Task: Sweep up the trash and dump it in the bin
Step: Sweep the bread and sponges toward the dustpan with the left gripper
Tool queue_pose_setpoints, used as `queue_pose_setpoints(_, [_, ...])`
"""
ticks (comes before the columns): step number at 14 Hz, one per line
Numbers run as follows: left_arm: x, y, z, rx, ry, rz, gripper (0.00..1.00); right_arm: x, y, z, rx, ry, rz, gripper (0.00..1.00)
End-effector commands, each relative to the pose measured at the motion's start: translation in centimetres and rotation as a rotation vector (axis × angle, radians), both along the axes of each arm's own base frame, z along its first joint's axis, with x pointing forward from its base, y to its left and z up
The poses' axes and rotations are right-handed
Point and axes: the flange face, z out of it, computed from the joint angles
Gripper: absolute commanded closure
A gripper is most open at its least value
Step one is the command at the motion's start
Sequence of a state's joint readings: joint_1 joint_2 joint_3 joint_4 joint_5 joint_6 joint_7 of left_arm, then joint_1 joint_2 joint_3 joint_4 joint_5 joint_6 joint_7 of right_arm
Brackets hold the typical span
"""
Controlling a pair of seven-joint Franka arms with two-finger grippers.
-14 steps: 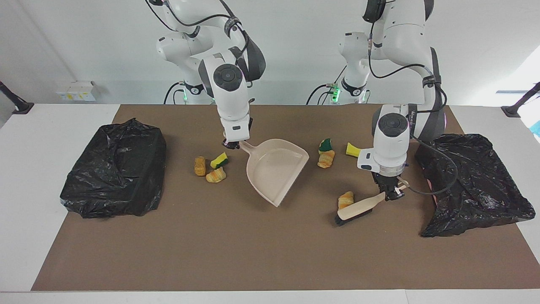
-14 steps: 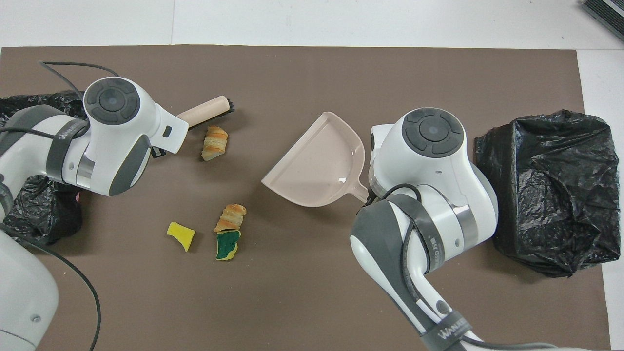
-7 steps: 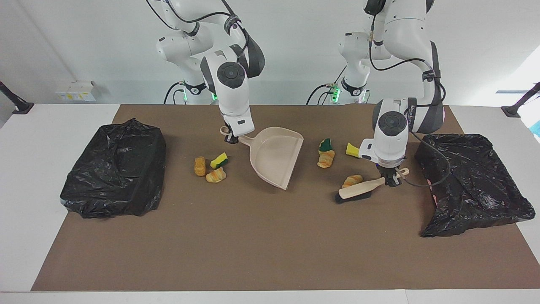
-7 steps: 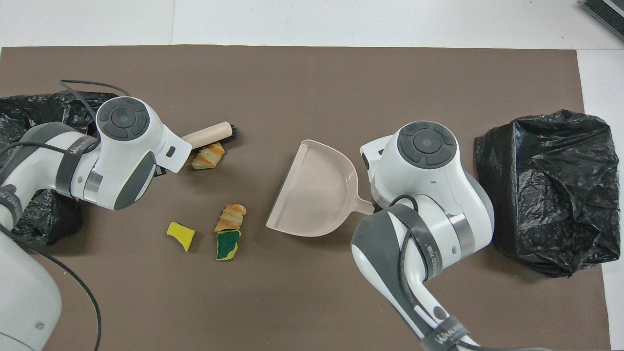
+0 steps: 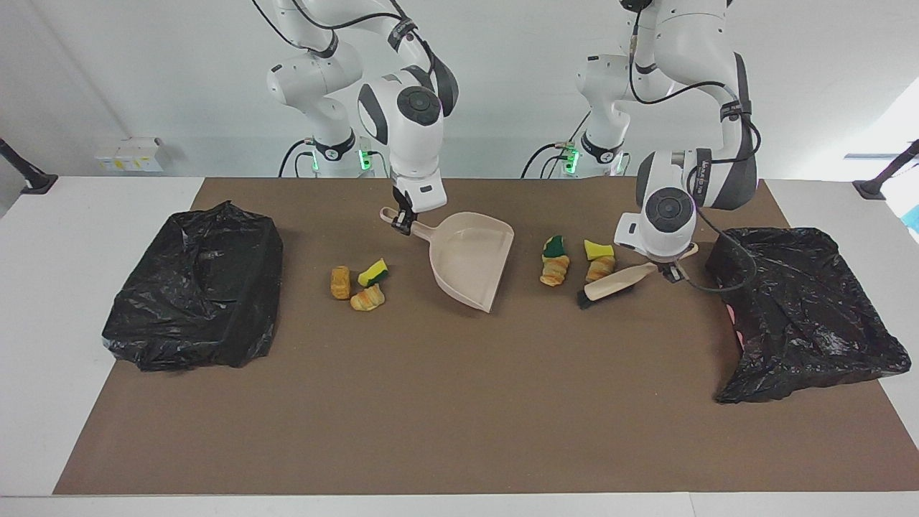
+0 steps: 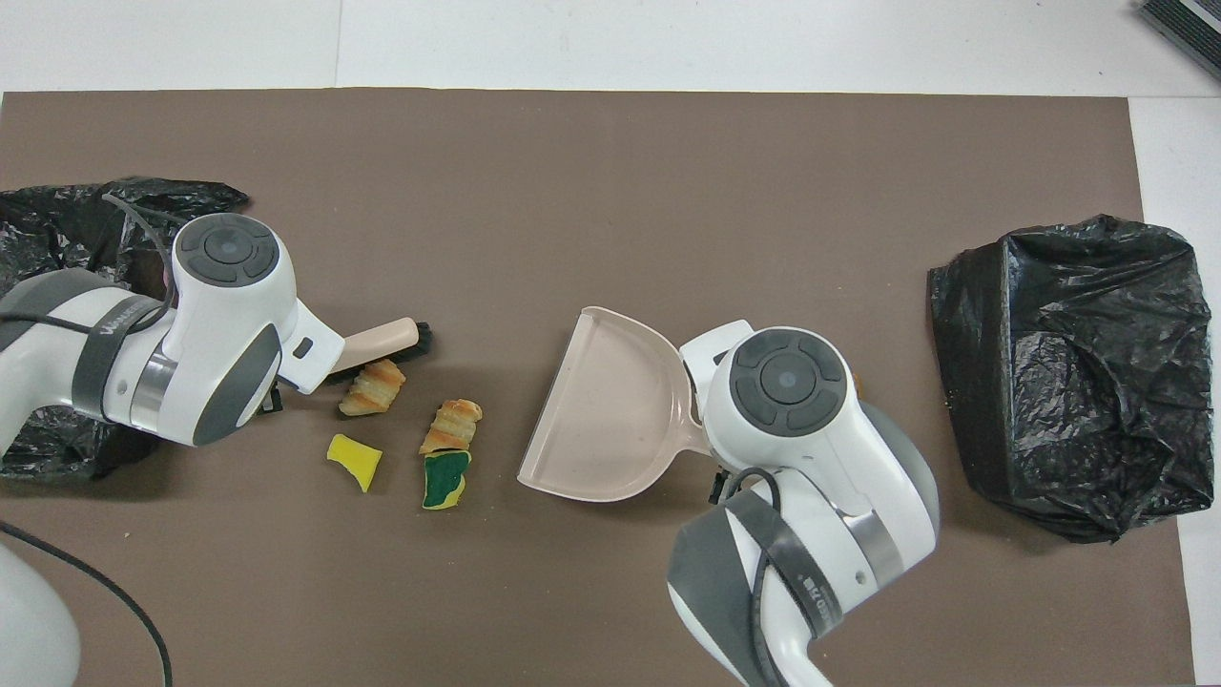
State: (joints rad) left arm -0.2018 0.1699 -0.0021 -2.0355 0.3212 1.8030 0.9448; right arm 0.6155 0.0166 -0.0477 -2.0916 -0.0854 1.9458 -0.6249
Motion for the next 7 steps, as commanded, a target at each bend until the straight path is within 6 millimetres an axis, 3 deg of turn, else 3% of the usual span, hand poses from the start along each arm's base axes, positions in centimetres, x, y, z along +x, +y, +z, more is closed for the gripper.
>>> queue_pose_setpoints(1, [-1.1, 0.5, 2.6, -0.004, -0.021, 0.107, 1.00, -1.4, 1.3, -0.5, -0.025, -0.042, 0.072, 1.00])
queue_pose_setpoints(3, [0.0, 0.7, 3.9, 0.005, -0.069, 0.167, 1.00, -1.1, 1.4, -0.4, -0.022, -0.060, 0.094, 1.00])
queue_pose_setpoints(7, [3.1, 4.8, 8.3, 0.004, -0.181, 0.315, 1.00, -1.0, 1.9, -1.6, -0.028, -0.046, 0.129, 1.00])
